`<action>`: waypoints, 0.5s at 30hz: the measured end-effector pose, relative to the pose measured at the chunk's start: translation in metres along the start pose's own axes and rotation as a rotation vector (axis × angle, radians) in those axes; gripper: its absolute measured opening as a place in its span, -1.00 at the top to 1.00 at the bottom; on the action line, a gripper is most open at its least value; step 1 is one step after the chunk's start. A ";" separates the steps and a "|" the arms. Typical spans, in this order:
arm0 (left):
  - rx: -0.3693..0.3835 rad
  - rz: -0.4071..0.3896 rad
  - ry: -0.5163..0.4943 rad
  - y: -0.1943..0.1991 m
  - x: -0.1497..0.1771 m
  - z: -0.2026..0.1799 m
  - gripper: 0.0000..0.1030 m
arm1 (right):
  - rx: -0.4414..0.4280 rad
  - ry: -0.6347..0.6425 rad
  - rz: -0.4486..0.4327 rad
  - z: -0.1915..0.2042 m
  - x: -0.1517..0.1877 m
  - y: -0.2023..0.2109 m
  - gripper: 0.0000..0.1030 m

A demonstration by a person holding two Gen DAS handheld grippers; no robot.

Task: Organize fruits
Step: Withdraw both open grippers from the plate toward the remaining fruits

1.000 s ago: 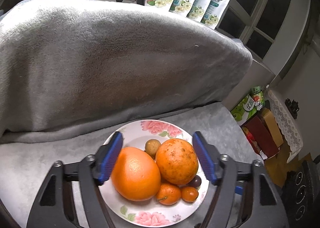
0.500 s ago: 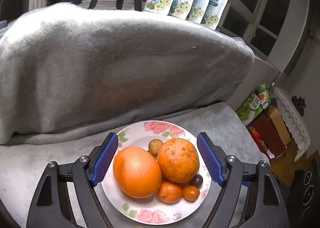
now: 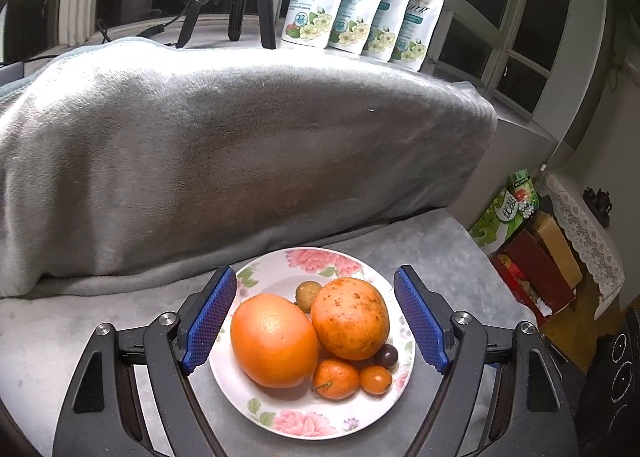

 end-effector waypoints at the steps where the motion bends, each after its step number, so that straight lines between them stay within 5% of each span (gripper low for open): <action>1: -0.001 -0.001 -0.001 0.001 0.000 -0.001 -0.58 | 0.001 0.003 -0.003 0.001 0.000 0.001 -0.88; 15: -0.025 -0.060 -0.035 0.038 0.004 -0.004 -0.58 | -0.009 0.011 -0.004 0.017 0.000 0.009 -0.88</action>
Point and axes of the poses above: each gripper's, at about its wrist camera, not at the fingertips, and y roughly against the way its jaws point, z to its left, x to its underside, the point moved 10 cm from there along -y, roughly the way its jaws point, and after that the axes turned 3 degrees about x, right-handed, at the moved point
